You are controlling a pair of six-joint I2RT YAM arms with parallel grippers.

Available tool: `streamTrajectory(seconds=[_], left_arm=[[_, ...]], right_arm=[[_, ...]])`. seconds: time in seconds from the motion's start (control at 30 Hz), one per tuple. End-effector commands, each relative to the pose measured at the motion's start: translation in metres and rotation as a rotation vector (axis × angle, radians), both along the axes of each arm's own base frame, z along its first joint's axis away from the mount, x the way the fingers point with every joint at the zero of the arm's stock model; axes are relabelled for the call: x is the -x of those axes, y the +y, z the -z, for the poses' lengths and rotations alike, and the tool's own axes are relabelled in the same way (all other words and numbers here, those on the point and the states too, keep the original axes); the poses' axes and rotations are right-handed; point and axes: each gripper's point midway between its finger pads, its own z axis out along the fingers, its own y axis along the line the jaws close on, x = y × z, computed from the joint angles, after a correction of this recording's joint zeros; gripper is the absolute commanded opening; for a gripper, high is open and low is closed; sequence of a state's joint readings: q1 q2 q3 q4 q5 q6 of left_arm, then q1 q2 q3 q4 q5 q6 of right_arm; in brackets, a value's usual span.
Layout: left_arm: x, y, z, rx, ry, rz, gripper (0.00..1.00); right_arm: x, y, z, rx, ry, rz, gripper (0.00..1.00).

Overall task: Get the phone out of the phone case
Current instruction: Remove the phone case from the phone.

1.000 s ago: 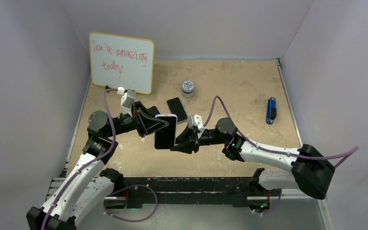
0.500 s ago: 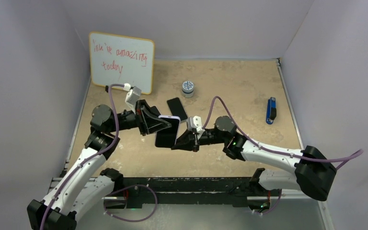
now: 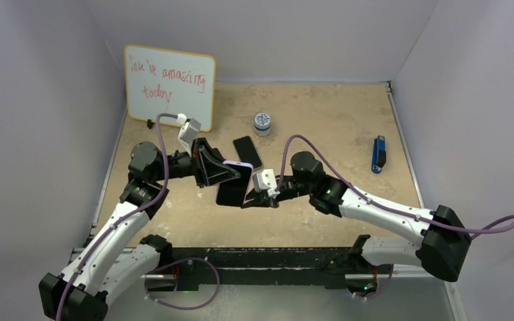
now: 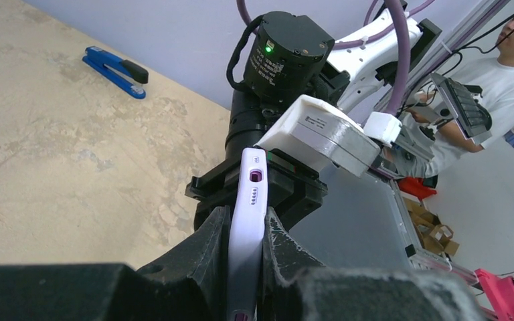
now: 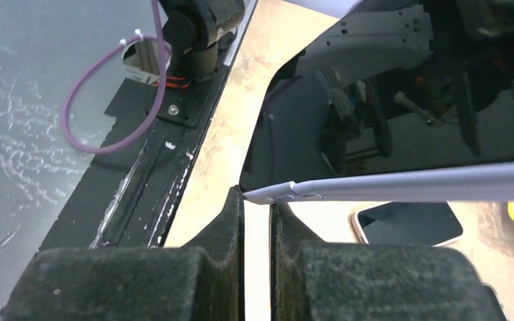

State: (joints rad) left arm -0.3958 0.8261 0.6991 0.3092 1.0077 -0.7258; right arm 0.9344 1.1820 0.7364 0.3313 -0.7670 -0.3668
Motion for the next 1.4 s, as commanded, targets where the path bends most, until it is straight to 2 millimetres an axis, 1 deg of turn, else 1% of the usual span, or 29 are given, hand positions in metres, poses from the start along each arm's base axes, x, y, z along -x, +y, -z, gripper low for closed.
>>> streamTrajectory(seconds=[0.0, 0.17, 0.23, 0.33, 0.53, 0.67, 0.77, 0.9, 1.03, 1.1, 1.2, 1.27, 1.37], left_arm=[[-0.018, 0.001, -0.011, 0.031, 0.131, -0.092, 0.0], [-0.021, 0.001, -0.01, 0.032, 0.135, -0.113, 0.0], [-0.023, 0.001, -0.009, 0.034, 0.141, -0.123, 0.0], [-0.025, 0.003, -0.008, 0.039, 0.132, -0.148, 0.0], [-0.028, 0.006, -0.008, 0.078, 0.151, -0.193, 0.0], [-0.037, 0.011, -0.003, 0.104, 0.195, -0.263, 0.0], [-0.041, 0.016, -0.006, 0.148, 0.205, -0.313, 0.0], [-0.042, 0.022, -0.013, 0.21, 0.211, -0.355, 0.0], [-0.041, 0.027, -0.016, 0.281, 0.228, -0.377, 0.0], [-0.041, 0.03, -0.015, 0.32, 0.248, -0.383, 0.0], [-0.041, 0.034, -0.008, 0.382, 0.287, -0.391, 0.0], [-0.04, 0.039, -0.01, 0.44, 0.286, -0.401, 0.0], [-0.042, 0.049, -0.008, 0.515, 0.301, -0.446, 0.0]], right_arm=[[0.001, 0.009, -0.027, -0.07, -0.223, -0.104, 0.0], [-0.004, 0.01, -0.03, -0.075, -0.237, -0.08, 0.0], [-0.01, 0.011, -0.033, -0.089, -0.232, -0.035, 0.0], [-0.016, 0.011, -0.034, -0.108, -0.193, 0.017, 0.0], [-0.016, 0.006, -0.028, -0.16, -0.083, 0.097, 0.01], [-0.015, 0.0, -0.021, -0.173, 0.003, 0.149, 0.14], [-0.012, -0.006, -0.018, -0.202, 0.041, 0.169, 0.23], [-0.005, -0.012, -0.018, -0.245, 0.077, 0.171, 0.32], [0.003, -0.014, -0.022, -0.294, 0.133, 0.151, 0.36], [0.004, -0.015, -0.025, -0.323, 0.158, 0.156, 0.38], [0.003, -0.016, -0.032, -0.375, 0.201, 0.172, 0.42], [0.001, -0.016, -0.041, -0.428, 0.239, 0.185, 0.45], [-0.006, -0.013, -0.045, -0.464, 0.308, 0.213, 0.49]])
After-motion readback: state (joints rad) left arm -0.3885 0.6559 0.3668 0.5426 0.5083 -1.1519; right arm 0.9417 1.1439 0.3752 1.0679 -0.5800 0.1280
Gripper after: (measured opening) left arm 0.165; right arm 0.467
